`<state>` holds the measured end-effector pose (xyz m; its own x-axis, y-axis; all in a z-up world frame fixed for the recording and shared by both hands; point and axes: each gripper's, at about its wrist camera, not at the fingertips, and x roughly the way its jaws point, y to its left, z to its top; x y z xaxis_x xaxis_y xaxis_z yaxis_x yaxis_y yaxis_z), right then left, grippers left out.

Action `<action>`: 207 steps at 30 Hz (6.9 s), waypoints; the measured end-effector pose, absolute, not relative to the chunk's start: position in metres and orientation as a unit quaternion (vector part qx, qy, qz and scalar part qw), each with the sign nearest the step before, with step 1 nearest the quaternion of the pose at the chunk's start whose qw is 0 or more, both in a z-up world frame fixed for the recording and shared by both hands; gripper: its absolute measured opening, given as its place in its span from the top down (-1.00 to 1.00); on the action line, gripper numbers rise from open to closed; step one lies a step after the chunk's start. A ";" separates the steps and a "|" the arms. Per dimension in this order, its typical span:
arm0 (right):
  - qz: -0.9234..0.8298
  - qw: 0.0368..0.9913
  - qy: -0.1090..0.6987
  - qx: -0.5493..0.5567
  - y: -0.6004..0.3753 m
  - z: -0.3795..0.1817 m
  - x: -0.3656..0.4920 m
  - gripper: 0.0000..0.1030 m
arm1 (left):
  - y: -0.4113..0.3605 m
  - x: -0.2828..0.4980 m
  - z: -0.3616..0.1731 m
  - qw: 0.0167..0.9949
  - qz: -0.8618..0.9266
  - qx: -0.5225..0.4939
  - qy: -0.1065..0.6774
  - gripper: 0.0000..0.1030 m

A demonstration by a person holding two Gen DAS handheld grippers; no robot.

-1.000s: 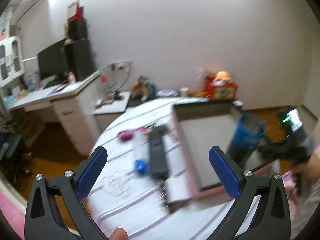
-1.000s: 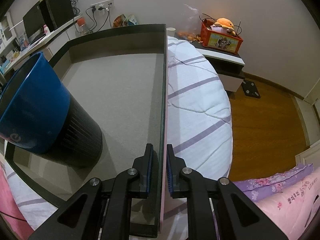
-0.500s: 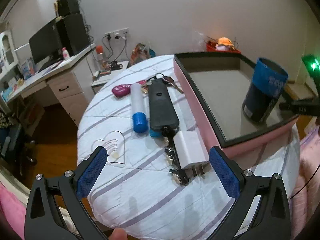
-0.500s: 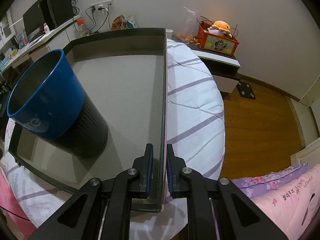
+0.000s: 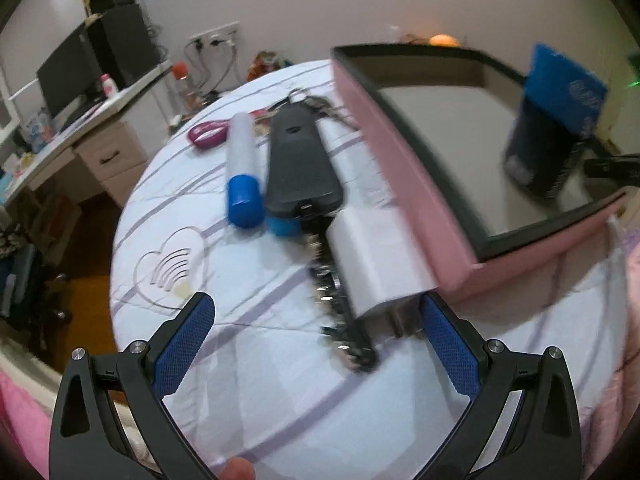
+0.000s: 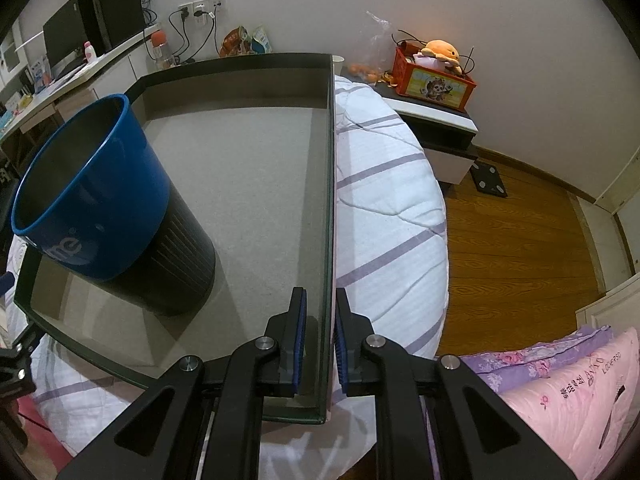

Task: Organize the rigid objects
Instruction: 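Move the left gripper to the white charger and grasp it, then carry the white charger into the pink box and release it with the left gripper, then move the left gripper to the keys and grasp the key ring, then carry the keys into the pink box and release them with the left gripper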

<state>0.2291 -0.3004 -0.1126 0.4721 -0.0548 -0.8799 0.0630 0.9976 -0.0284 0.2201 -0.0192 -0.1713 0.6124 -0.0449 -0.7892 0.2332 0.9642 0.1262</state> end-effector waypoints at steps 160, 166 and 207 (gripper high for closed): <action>-0.040 0.854 0.519 -0.016 -0.291 -0.112 0.229 0.70 | 0.029 0.214 -0.162 0.892 -0.154 0.012 0.426 0.64; -0.040 0.854 0.519 -0.017 -0.291 -0.112 0.229 0.70 | 0.029 0.204 -0.141 0.901 -0.153 0.022 0.406 0.64; -0.034 0.853 0.521 -0.016 -0.292 -0.112 0.229 0.69 | -0.092 0.272 -0.112 0.895 -0.202 0.080 0.391 0.63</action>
<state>0.2294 -0.2916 -0.1117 0.4553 -0.0748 -0.8872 0.0407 0.9972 -0.0632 0.2722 -0.0917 -0.1123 0.6132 -0.2980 -0.7315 0.4234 0.9058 -0.0142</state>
